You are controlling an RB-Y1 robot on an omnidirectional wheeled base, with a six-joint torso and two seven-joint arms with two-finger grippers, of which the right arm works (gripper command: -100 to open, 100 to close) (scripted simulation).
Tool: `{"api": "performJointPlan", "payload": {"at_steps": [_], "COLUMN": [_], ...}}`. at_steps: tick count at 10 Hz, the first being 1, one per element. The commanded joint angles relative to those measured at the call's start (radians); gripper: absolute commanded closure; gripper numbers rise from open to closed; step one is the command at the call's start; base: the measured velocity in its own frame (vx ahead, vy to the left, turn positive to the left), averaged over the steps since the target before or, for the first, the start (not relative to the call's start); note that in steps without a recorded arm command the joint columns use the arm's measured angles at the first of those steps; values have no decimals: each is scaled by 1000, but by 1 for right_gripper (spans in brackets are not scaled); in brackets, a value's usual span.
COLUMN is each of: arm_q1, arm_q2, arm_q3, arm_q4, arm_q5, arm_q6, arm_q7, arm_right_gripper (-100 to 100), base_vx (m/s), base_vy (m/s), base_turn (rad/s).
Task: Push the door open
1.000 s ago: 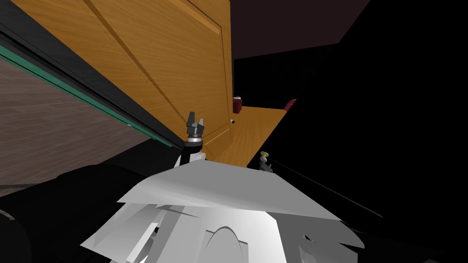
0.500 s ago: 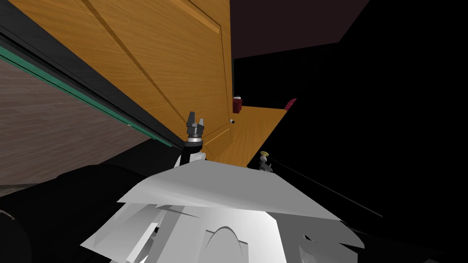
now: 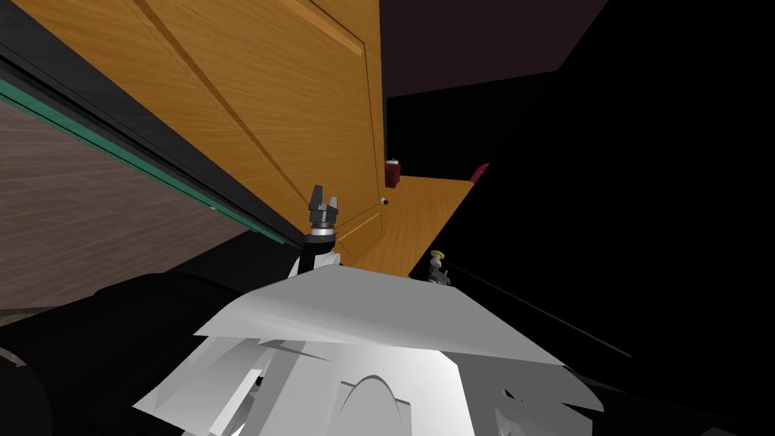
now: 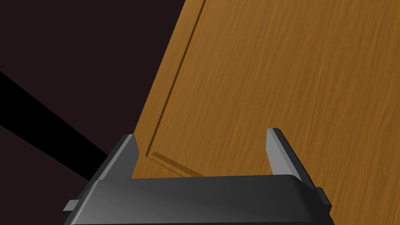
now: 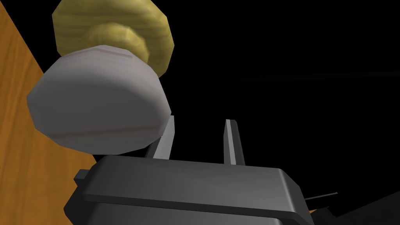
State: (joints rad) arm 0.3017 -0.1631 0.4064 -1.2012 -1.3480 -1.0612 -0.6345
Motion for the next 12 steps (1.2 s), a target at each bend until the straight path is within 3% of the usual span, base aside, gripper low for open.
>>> {"api": "performJointPlan", "payload": {"at_steps": [1,10,11,12], "arm_q1": [-17,-17,3,3], "arm_q2": [8,11,3,3], "arm_q3": [9,6,-12,-12], "arm_q4": [-42,-58,-42,-42], "arm_q5": [8,2,-21,-21], "arm_q6": [3,15,28,28], "arm_q7": [13,31,47,47], "arm_right_gripper": [-100,-100,-100,100], "base_vx": [5,-1,0,3], "base_vy": [-7,1,-27,-21], "base_turn": [-4,-6,-52,14]}}
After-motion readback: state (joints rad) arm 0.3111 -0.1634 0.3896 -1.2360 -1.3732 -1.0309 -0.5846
